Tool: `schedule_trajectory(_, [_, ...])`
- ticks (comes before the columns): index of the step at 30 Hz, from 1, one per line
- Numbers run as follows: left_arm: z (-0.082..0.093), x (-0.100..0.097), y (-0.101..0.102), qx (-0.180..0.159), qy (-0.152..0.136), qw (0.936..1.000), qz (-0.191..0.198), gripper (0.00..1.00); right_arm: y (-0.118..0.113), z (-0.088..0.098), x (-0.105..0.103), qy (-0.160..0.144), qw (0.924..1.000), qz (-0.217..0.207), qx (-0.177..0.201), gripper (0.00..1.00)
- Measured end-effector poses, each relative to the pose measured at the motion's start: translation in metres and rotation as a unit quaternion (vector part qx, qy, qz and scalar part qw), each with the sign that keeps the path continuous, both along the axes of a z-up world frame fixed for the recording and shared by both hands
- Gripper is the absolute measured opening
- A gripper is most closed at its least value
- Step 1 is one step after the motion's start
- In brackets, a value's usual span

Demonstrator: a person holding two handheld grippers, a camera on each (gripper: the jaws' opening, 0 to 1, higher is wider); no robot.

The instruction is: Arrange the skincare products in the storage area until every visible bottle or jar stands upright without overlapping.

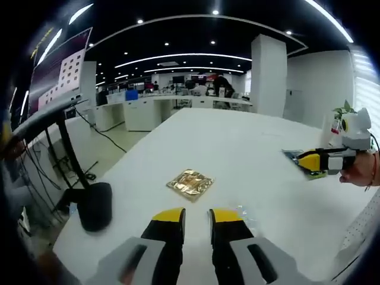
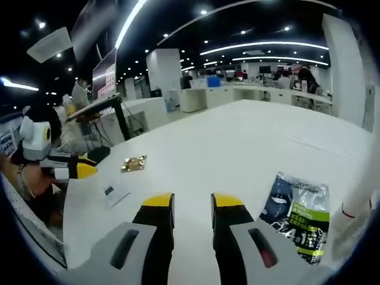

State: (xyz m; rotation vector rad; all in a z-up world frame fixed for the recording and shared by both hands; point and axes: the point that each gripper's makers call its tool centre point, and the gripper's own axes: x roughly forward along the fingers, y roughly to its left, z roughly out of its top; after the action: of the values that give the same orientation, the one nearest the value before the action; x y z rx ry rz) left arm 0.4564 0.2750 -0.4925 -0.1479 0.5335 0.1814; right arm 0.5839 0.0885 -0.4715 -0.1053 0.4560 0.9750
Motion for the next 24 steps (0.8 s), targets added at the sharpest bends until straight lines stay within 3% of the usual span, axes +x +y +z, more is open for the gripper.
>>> schedule_trajectory(4, [-0.006,-0.005,-0.003,-0.011,0.01,0.9999,-0.006,0.14,0.022,-0.001,-0.017,0.016,0.9993,0.035,0.002,0.24])
schedule_trajectory(11, [-0.017,0.0,-0.032,-0.015,0.037,0.9973,-0.061,0.07,0.054,-0.011,-0.039,0.031,0.995,0.094,-0.017,0.24])
schedule_trajectory(24, [-0.037,-0.001,-0.03,0.021,0.088,0.9919,-0.089,0.01,0.089,-0.032,-0.063,0.077,0.9852,0.148,-0.038,0.25])
